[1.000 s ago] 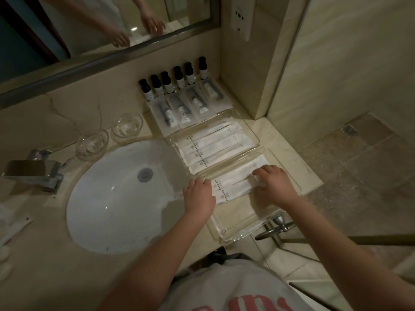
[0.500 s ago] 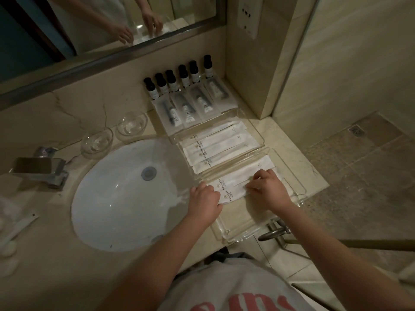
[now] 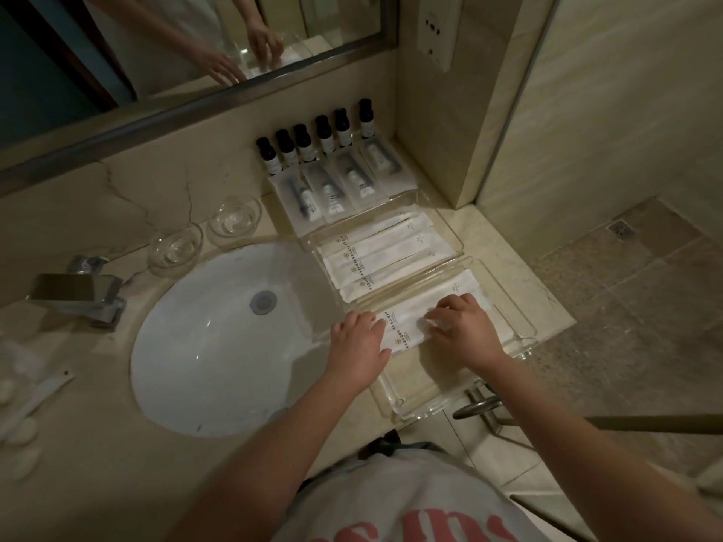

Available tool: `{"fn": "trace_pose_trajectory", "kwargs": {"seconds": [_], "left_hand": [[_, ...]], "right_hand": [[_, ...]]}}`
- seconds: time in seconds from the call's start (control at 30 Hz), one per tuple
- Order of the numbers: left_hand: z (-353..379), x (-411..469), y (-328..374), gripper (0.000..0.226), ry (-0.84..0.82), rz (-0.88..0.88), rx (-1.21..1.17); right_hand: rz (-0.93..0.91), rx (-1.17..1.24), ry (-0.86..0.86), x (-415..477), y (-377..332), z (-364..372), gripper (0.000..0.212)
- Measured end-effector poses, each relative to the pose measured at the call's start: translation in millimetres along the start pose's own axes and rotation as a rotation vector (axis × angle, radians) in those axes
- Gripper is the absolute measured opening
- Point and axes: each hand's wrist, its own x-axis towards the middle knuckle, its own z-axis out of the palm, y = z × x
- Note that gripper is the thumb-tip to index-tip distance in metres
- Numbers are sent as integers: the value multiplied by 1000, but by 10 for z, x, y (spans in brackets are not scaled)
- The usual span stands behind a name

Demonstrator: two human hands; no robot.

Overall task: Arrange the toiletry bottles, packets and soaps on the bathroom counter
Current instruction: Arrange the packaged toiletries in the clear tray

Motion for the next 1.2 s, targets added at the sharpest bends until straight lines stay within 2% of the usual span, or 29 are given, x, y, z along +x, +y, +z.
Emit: {"fn": "trace_pose_trajectory", "kwargs": {"seconds": [0.1, 0.23, 0.47, 0.73, 1.0, 1.2], "left_hand": [[-68, -44, -79, 44, 50, -15, -41], [-237, -174, -343, 43, 151, -62, -39], [-430, -721, -1289, 51, 160, -343, -51], [-479, -1756, -2453, 46, 121, -634, -74], [-227, -2560, -3598, 48, 58, -926, -216], [-139, -2924, -4317, 49, 126, -1017, -247]], "right_hand": [[-45, -53, 8, 35, -180, -72, 23], [-96, -104, -54, 160, -554, -73, 39], [-203, -132, -186, 407, -1599, 200, 48], [-383, -193, -367, 505, -2915, 896, 51], [-563, -239, -548, 476, -4070, 1665, 53], [-644, -246, -621, 705, -4779, 2163, 57]]}}
